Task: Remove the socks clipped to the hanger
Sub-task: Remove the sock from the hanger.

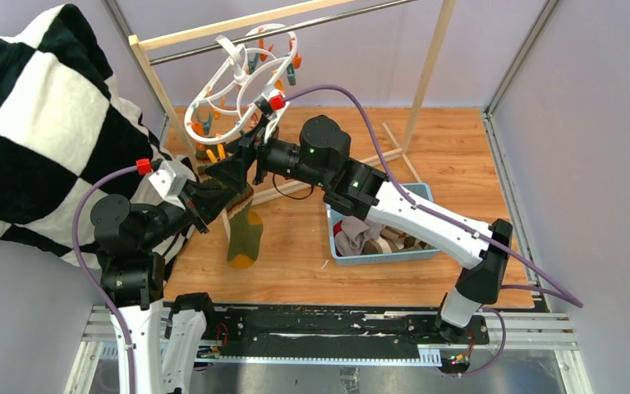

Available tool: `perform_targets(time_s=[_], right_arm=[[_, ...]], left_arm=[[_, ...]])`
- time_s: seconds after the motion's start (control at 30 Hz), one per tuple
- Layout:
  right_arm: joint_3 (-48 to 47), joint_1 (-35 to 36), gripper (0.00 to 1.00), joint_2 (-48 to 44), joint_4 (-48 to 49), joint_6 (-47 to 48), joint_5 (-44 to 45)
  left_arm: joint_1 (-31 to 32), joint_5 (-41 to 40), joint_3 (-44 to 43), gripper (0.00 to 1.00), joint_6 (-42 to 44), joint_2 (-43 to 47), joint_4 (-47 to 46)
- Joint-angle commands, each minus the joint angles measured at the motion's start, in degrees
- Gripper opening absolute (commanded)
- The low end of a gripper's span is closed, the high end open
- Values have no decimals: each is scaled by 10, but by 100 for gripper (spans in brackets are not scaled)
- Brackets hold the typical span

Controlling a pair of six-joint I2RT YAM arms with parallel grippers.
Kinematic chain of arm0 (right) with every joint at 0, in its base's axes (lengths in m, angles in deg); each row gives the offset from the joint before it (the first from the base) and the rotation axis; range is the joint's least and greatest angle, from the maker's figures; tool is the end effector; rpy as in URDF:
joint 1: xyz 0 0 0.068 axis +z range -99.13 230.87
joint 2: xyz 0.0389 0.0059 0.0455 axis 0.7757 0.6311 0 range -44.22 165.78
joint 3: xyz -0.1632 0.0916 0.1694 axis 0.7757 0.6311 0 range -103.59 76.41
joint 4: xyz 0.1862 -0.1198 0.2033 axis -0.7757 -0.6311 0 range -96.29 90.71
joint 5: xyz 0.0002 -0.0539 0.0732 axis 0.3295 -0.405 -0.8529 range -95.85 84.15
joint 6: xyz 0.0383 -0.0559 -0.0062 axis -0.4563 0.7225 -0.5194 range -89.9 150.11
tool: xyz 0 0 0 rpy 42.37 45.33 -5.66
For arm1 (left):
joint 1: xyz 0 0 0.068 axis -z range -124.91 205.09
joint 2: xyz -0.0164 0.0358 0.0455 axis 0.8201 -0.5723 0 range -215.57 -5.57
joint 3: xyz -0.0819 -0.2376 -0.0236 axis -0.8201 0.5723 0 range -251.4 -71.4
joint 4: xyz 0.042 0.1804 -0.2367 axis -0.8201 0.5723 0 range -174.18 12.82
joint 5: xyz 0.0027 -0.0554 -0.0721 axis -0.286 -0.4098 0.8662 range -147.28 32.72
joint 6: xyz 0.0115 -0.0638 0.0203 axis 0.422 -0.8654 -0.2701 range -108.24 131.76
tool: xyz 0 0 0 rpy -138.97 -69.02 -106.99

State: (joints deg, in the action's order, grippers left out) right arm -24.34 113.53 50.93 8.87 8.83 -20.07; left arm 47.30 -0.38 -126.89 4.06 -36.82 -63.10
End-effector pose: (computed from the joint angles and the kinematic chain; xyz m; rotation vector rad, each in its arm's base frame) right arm 0.1920 0.4009 0.4732 -0.7345 1.2863 1.3822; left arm 0.1573 -0.0246 0.4175 0.5965 1.4730 -0.7461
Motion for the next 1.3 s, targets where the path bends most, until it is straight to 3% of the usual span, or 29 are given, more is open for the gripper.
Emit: perform_targets(time_s=[0.0,0.23,0.53,1.0,1.27], right_arm=[[-40,13,75,20,-24,28,49],[-79,15,67,49,-49,26,41],[-94,22,68,56,-60,43,66],[-150,21,31,94,-67,30,75],[-144,19,15,87,-66,33,72]], left_arm=[[-1,-15,5,0,5,1,-5],[-1,-13,5,0,14,-1,1],[-1,-16,5,0,21,1,2],[-1,-23,-11,0,69,7,42],[-1,-22,-12,0,74,10,49]])
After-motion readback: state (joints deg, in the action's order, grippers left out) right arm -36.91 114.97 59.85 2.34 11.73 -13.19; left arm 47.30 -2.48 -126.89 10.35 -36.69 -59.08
